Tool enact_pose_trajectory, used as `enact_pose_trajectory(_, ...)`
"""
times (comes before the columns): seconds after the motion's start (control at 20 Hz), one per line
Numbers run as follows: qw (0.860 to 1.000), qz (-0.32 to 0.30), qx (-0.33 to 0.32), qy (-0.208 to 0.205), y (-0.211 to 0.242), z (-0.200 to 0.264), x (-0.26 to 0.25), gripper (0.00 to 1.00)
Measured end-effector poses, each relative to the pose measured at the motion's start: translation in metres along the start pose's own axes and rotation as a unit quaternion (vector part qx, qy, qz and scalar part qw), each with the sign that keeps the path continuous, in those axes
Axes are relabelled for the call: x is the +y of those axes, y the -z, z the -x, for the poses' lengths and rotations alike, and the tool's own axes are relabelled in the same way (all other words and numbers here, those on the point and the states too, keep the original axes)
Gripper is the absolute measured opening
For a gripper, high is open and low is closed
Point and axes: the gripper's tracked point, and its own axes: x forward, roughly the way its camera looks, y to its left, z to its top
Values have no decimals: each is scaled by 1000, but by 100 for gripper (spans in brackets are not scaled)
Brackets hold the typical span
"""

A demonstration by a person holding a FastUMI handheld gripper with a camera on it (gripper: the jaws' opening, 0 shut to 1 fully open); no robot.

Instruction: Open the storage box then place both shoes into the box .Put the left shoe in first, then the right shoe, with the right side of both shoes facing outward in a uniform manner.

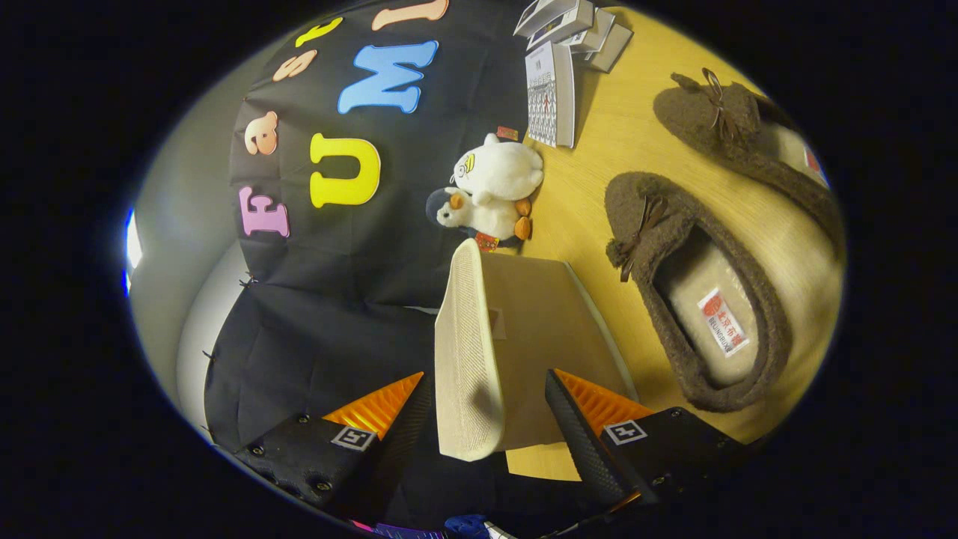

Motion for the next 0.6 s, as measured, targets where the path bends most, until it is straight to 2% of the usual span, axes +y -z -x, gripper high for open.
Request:
enact_pose_trajectory(0.1,1000,-4,2,-1,-2,0,0,95)
enact_pose_trajectory(0.15,1000,-8,4,-3,3,-4,1,80)
enact_pose_trajectory(0.3,1000,-9,19,-9,9,-7,4,79)
enact_pose_trajectory(0.4,1000,-4,10,2,3,-8,0,79)
enact_pose_trajectory(0.5,1000,-17,0,-2,0,-8,2,30)
enact_pose_trajectory(0.6,1000,-17,7,-2,2,-8,1,30)
